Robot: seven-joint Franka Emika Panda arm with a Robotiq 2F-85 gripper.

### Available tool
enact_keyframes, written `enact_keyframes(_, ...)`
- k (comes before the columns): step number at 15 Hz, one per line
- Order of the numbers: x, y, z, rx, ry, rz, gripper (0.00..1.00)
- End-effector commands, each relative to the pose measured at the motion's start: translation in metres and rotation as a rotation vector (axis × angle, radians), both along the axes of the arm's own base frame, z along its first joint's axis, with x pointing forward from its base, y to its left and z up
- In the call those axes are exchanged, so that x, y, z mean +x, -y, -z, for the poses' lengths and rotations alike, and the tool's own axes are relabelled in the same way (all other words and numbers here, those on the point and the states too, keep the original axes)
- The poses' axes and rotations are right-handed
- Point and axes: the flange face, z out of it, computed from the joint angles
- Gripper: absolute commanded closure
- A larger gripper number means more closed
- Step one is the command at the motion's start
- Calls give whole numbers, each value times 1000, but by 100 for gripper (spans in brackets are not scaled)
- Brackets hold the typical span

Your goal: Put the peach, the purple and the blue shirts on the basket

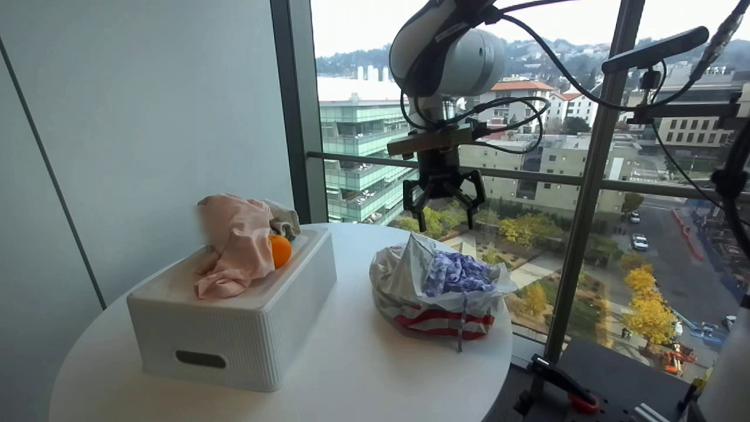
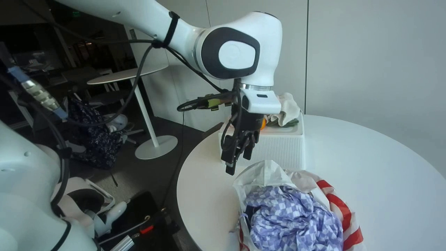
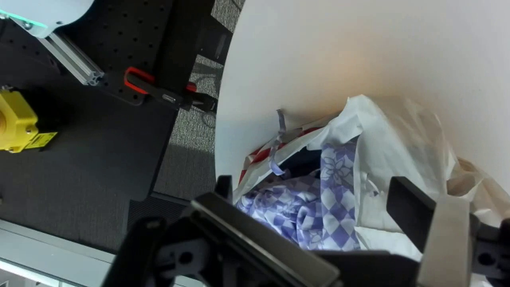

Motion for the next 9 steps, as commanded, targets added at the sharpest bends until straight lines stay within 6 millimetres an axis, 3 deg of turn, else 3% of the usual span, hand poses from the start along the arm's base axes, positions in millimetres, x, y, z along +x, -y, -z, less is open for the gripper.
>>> enact_keyframes(1,-30,25,32,30,-2,140,0)
enact_keyframes(5,-20,50,58,-3,13,200,0)
enact_keyframes(9,4,66,78,-28,27,230,0)
